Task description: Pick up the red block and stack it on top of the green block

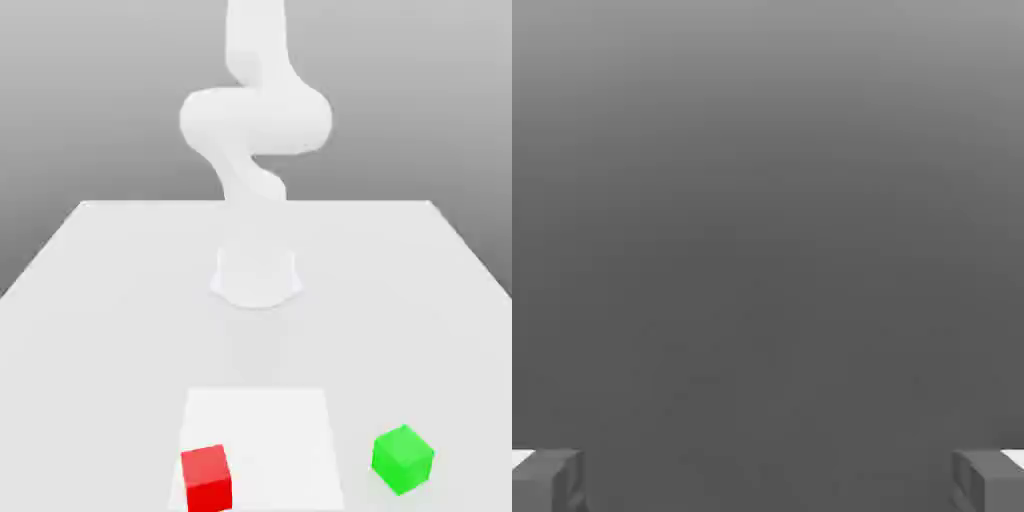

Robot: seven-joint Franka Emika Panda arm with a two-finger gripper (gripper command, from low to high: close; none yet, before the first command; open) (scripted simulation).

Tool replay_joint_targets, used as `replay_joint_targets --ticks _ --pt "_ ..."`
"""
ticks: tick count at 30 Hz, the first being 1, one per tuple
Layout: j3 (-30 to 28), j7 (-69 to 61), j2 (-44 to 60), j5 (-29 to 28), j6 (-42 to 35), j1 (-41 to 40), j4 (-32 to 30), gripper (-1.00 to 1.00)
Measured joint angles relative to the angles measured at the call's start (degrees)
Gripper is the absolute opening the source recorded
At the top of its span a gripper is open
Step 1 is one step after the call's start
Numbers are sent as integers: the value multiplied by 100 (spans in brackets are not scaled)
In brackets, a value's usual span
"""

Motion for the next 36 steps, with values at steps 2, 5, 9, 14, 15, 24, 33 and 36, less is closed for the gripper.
replay_joint_targets --ticks 2,5,9,14,15,24,33,36 --pt "-129 -216 443 69 158 86 -65 0" --pt "-302 -530 1074 175 384 197 -157 0" --pt "-508 -947 1908 323 679 322 -278 0" --pt "-700 -1458 2949 495 1053 417 -431 0" --pt "-723 -1562 3157 528 1126 422 -461 0" --pt "-792 -2249 4991 503 1810 284 -740 0" --pt "-567 -2618 6342 805 2771 84 -635 -100" --pt "-565 -2613 6342 801 2764 81 -635 -100"
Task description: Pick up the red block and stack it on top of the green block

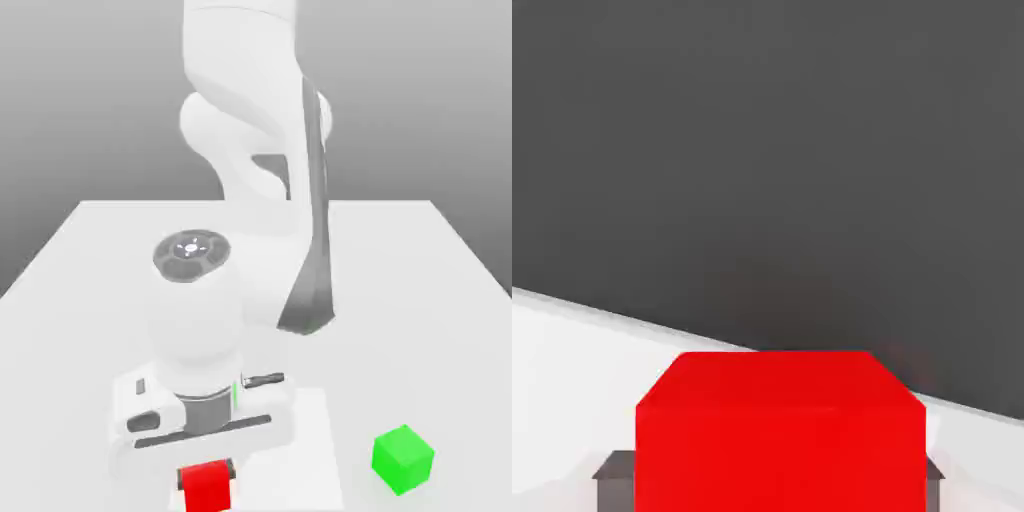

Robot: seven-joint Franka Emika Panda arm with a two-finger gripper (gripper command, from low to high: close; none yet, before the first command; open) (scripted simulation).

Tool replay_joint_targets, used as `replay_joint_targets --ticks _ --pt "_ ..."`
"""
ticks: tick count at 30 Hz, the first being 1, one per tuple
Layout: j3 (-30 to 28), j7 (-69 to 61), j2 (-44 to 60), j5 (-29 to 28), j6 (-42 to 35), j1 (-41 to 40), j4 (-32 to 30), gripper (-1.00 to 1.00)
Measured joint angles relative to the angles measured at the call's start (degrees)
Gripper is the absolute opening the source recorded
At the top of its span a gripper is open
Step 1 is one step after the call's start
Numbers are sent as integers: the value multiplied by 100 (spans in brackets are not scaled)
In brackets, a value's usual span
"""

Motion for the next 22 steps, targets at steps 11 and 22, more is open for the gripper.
replay_joint_targets --ticks 11,22 --pt "325 198 -1286 -618 -1003 829 -269 -100" --pt "1026 208 -797 -1074 -438 1679 -327 100"
